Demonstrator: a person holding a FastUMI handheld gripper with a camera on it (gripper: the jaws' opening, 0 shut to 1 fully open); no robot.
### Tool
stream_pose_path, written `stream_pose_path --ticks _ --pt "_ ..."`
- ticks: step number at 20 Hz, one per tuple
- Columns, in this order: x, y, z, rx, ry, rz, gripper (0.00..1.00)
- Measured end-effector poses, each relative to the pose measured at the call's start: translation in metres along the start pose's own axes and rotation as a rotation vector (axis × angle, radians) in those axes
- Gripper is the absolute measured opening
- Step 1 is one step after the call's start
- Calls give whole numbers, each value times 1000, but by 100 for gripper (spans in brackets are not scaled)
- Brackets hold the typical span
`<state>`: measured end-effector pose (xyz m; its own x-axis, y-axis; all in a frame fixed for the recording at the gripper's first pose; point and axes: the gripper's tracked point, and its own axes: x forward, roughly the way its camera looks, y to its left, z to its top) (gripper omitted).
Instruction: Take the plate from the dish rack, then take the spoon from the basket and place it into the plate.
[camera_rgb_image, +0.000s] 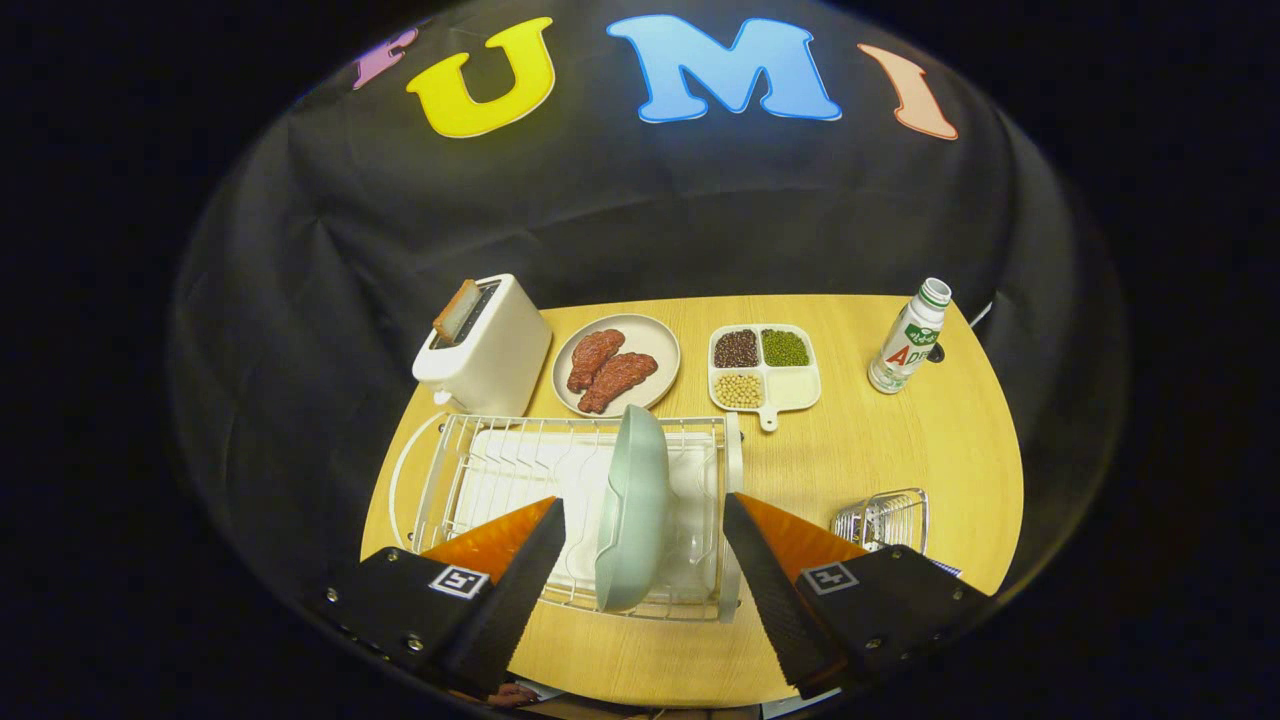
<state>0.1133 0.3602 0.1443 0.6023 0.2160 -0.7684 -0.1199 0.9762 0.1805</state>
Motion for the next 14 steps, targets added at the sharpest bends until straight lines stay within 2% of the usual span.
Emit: stream_pose_path --ticks 2,6,11,12,14 --pt "8 2 -1 10 29 -20 86" --pt "26 4 -8 20 81 -64 86" --pt "42 -11 -20 37 145 -217 86" --pt "44 -10 -22 54 154 -239 84" --pt "48 -25 -26 55 172 -352 51"
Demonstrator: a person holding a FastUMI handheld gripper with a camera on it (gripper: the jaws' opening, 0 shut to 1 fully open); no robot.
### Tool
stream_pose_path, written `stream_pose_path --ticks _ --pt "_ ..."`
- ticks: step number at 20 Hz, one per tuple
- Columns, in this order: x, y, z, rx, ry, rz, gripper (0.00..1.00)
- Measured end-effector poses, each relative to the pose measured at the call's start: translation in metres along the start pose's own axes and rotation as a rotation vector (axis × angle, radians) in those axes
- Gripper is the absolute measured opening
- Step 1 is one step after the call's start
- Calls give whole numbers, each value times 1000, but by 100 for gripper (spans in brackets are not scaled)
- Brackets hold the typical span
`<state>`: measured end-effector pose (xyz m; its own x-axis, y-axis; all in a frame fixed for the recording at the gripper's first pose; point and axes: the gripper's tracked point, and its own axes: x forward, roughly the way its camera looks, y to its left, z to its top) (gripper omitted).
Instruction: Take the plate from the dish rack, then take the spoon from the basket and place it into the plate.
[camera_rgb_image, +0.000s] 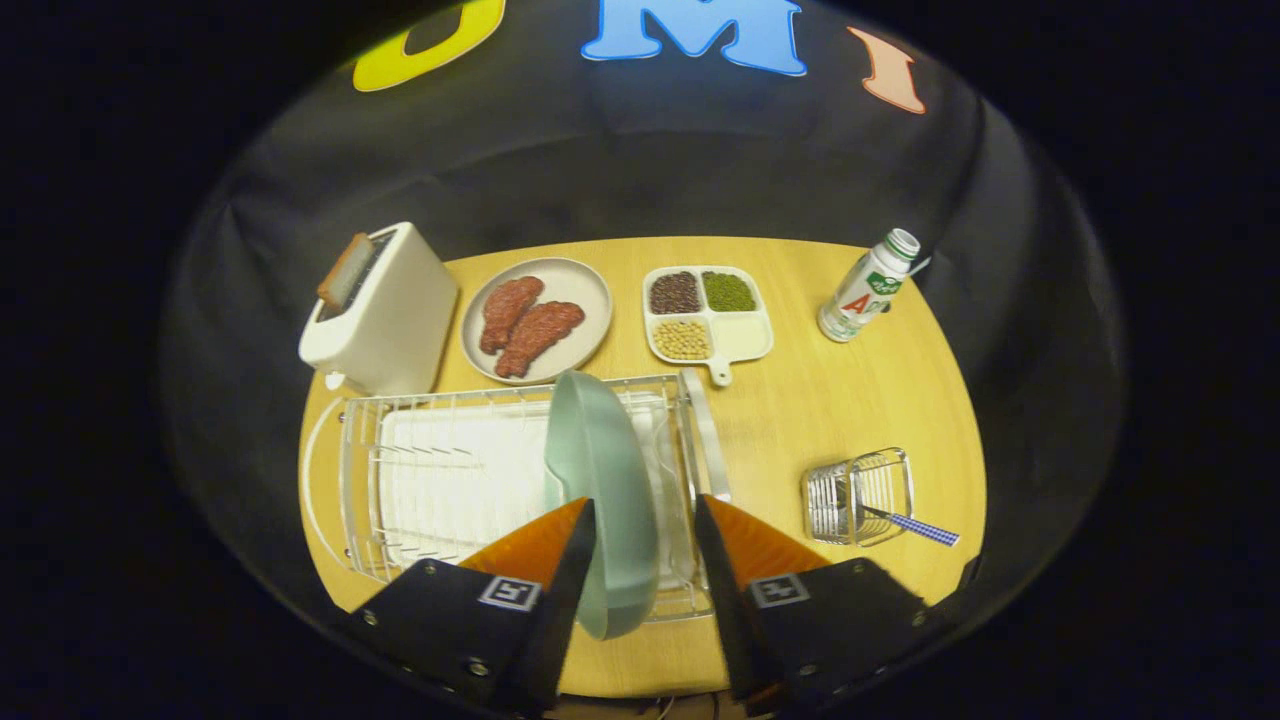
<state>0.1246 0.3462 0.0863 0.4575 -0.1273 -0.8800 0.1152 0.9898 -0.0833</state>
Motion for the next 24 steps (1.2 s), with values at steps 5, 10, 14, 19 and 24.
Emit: stream_pose_path --ticks 5,10,14,19,24 --pt "-6 2 -3 25 -8 -130 16" --pt "-14 4 4 -31 -38 -194 12" --pt "-30 10 13 -105 -65 -285 12" --pt "-41 11 35 -183 -139 -385 12" --pt "-45 13 47 -204 -175 -390 12"
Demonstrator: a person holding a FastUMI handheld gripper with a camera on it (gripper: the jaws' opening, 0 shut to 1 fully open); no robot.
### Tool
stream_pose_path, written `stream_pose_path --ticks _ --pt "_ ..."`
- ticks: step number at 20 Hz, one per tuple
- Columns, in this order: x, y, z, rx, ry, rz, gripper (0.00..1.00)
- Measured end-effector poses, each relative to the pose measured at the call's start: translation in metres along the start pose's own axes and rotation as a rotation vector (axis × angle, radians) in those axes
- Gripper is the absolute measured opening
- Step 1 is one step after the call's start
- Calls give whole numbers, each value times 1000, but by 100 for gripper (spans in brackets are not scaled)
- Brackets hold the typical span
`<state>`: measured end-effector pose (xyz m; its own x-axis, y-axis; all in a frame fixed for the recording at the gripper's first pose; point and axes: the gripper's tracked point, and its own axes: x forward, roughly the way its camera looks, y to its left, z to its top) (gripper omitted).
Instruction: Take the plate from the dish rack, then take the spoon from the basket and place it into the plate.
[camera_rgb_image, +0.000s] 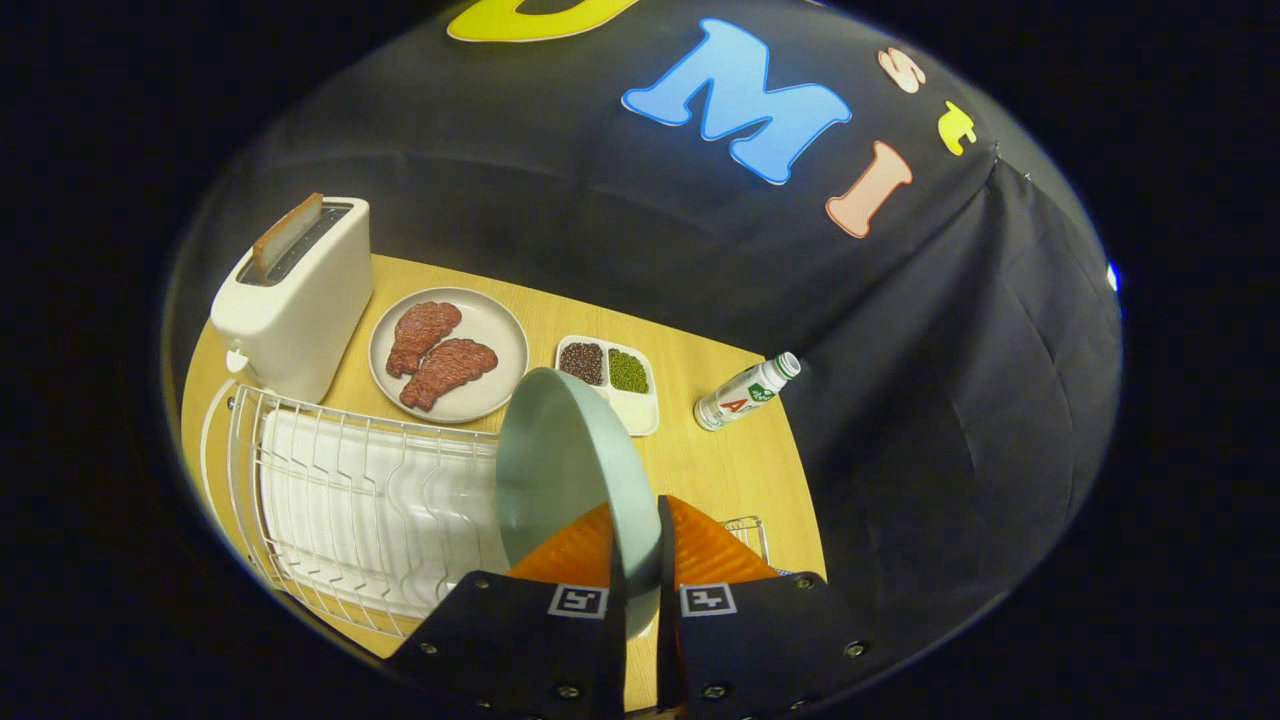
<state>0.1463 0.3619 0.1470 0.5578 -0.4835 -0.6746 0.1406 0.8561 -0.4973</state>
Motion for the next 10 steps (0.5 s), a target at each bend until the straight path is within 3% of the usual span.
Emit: stream_pose_path --ticks 10 --pt "-28 -40 -4 134 -36 217 12"
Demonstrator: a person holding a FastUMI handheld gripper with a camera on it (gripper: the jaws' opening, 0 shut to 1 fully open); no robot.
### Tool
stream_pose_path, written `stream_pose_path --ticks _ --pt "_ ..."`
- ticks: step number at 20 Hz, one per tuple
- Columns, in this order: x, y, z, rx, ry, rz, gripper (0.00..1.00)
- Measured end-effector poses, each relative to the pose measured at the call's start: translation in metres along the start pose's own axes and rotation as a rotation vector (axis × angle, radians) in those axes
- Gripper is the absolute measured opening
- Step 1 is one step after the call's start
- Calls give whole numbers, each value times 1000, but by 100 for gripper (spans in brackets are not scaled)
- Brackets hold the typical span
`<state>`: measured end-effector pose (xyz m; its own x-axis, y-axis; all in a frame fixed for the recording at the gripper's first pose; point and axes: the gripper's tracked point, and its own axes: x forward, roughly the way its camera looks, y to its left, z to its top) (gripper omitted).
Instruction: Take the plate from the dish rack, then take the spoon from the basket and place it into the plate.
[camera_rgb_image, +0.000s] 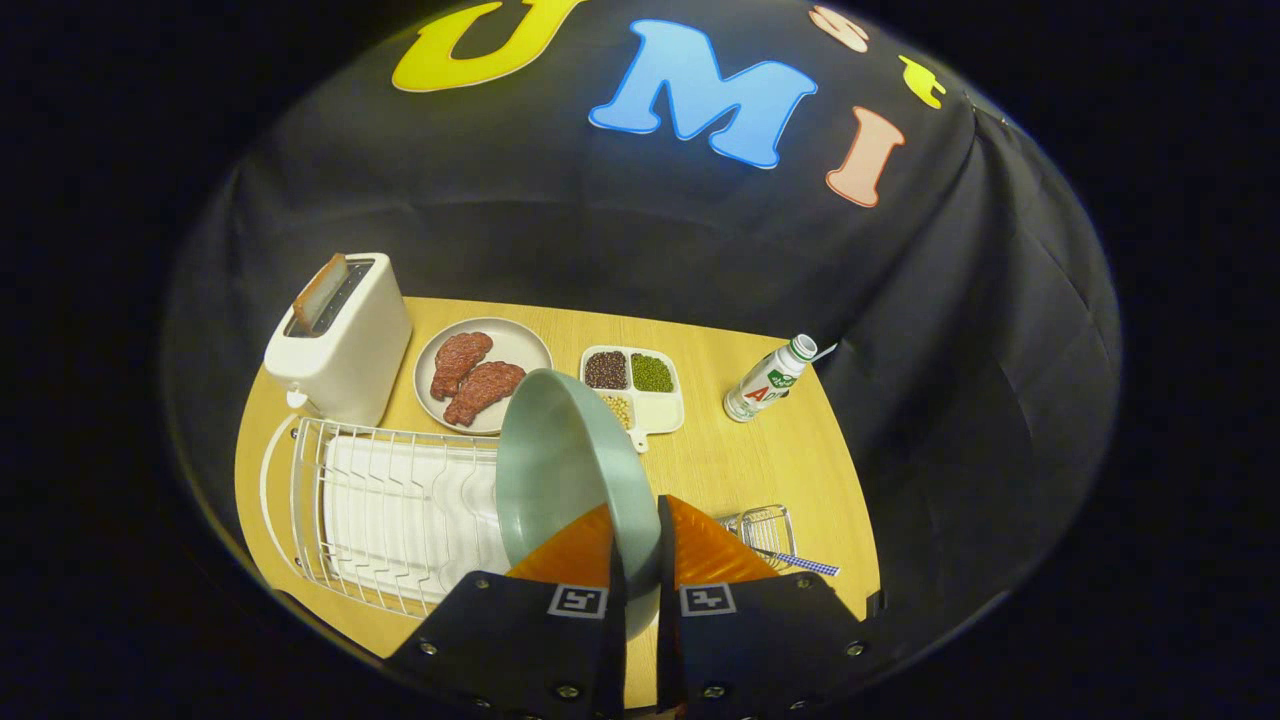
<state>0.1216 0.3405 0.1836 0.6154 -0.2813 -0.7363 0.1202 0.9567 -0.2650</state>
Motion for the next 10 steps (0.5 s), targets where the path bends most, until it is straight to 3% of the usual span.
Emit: stream_pose_path --ticks 10 --pt "-37 -70 -22 100 -50 187 12"
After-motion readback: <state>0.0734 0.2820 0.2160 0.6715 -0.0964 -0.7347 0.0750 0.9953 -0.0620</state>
